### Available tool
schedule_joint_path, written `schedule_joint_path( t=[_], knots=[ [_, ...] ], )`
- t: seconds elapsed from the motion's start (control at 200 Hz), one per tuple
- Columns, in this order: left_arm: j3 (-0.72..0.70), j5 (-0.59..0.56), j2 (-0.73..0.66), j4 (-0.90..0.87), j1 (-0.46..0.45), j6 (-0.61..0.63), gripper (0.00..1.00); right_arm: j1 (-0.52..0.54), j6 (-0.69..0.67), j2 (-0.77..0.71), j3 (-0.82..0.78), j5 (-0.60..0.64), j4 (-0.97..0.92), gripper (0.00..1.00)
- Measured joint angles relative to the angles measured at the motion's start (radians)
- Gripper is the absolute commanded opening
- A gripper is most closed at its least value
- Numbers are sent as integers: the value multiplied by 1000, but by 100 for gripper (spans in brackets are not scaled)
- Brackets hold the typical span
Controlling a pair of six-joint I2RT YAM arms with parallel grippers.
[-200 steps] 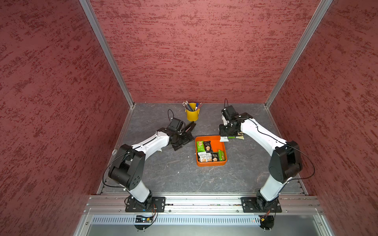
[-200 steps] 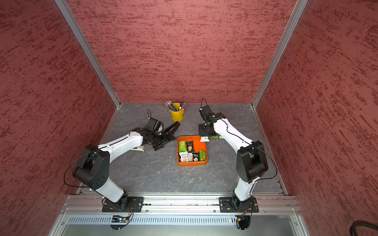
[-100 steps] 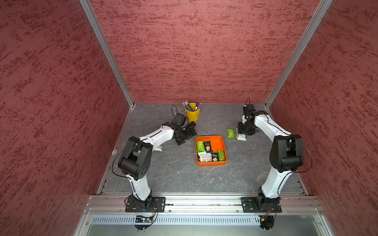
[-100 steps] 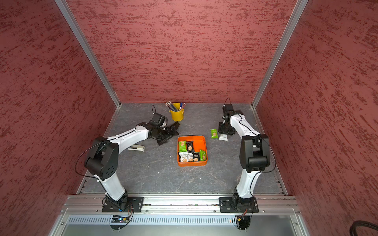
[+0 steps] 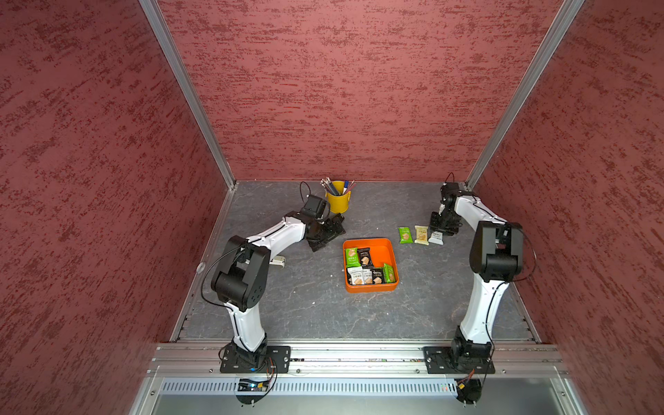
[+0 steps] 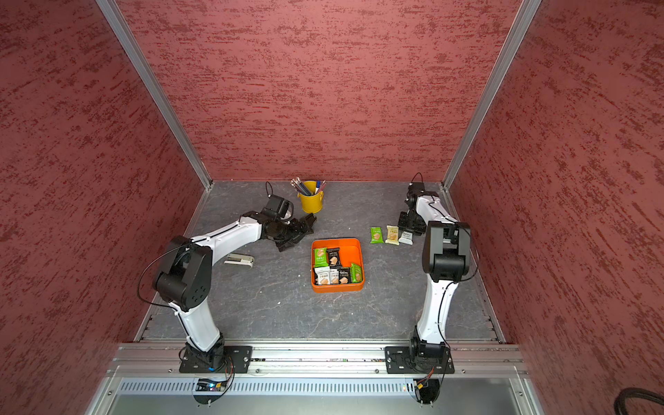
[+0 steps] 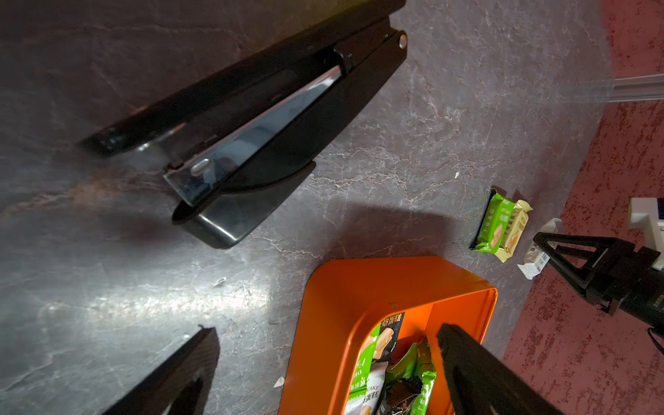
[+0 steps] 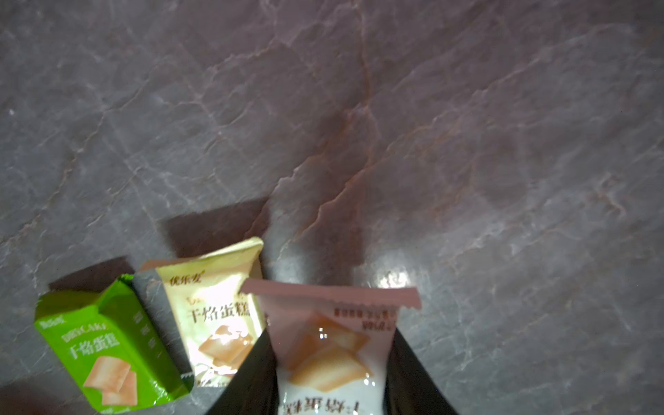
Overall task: Take the cookies out of the storage box
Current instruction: Place the cookie at the center of the board.
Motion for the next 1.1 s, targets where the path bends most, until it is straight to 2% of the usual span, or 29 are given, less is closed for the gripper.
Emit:
schedule_joint_path(
  t=[0.205,0.301,0.446,0.651,0.917,1.097],
  knots=[
    [0,0,1,1,2,-8,100,-11,-5,55,45,0,-1,44],
    [0,0,1,1,5,-8,100,-12,-8,65,48,-1,-2,48],
    [0,0,1,1,6,-8,100,-13,-14,67,48,0,-6,60],
    [-2,2,1,1,8,-7,100,-13,-5,40,38,-23,-6,61],
    [-43,13,-14,-5,8,2,100,-11,91,-190,-173,-263,84,60],
    [-64,6,-56,-35,-5,34,100,30,175,-326,-331,-429,192,59]
  ],
)
